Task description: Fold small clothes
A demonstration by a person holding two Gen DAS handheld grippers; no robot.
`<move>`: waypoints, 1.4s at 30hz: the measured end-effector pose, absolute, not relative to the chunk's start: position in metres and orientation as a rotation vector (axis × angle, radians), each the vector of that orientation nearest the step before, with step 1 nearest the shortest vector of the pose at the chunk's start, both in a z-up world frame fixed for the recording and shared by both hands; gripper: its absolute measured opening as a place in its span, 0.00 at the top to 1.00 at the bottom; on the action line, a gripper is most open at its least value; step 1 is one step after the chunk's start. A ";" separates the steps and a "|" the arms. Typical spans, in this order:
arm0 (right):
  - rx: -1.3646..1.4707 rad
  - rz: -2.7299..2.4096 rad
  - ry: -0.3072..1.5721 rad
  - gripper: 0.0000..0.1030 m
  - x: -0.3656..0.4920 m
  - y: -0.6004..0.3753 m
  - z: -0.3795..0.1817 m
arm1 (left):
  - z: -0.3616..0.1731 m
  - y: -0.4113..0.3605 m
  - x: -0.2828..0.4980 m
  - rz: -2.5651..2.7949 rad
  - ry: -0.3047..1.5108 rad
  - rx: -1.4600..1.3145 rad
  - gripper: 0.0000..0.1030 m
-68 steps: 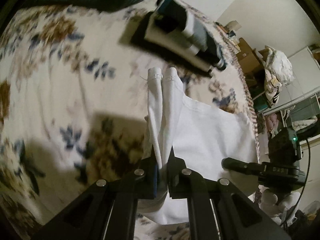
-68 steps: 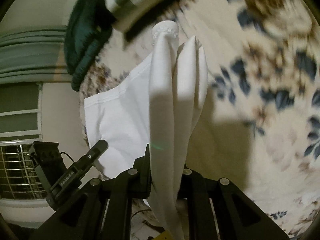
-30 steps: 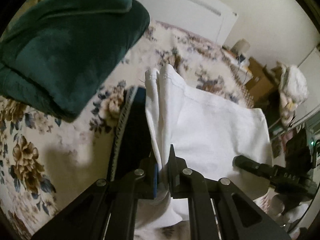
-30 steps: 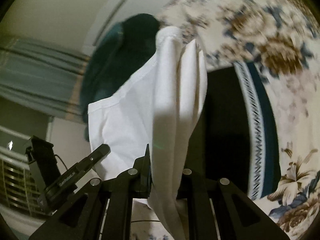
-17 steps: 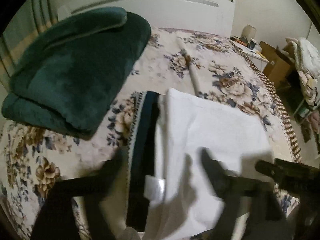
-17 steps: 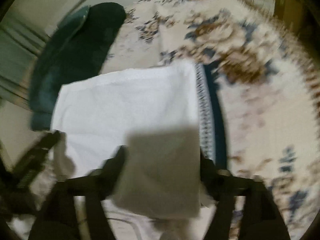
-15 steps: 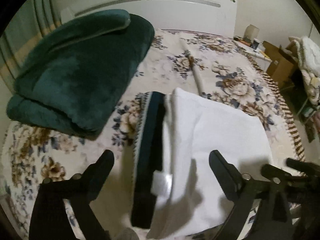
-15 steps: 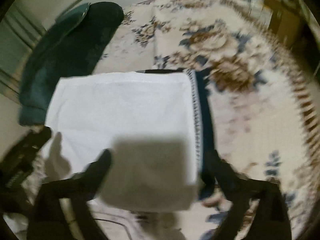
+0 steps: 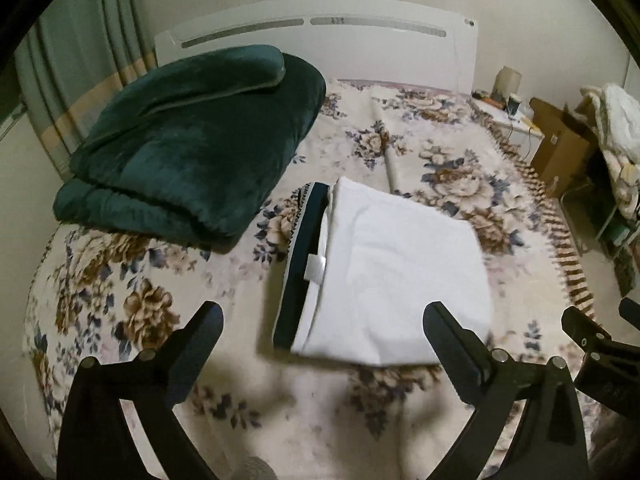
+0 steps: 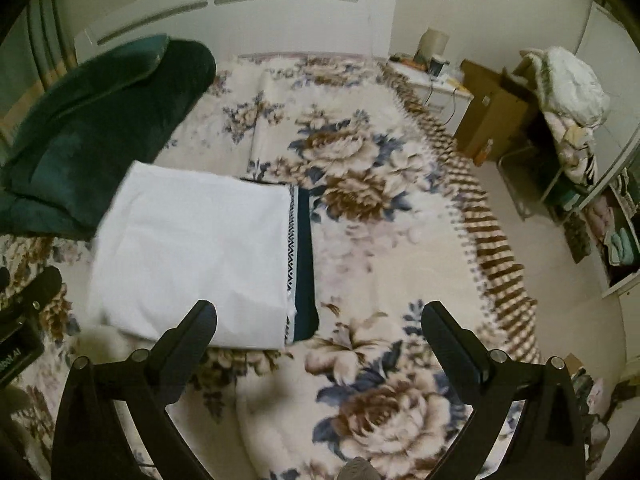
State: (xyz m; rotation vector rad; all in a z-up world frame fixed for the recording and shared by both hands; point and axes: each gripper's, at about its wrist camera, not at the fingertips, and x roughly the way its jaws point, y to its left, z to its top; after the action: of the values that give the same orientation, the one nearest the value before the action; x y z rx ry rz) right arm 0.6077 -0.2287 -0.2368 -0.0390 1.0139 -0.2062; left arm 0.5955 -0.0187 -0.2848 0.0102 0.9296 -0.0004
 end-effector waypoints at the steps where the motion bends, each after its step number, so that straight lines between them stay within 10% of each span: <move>1: -0.042 -0.208 1.002 0.00 0.598 -0.228 -0.225 | -0.278 -0.020 0.588 -0.003 0.927 0.004 0.01; 18: -0.021 -0.193 0.822 0.00 0.383 -0.215 -0.020 | -0.122 -0.030 0.410 0.002 0.847 -0.028 0.01; 42: -0.073 -0.123 0.652 0.00 0.203 -0.199 0.121 | -0.033 -0.027 0.261 0.001 0.718 -0.019 0.01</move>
State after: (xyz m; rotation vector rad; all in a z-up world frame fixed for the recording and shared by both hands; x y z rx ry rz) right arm 0.2027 -0.1985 0.1206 -0.0728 0.6519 -0.1226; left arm 0.2609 -0.0268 -0.0332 -0.0188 0.7185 0.0008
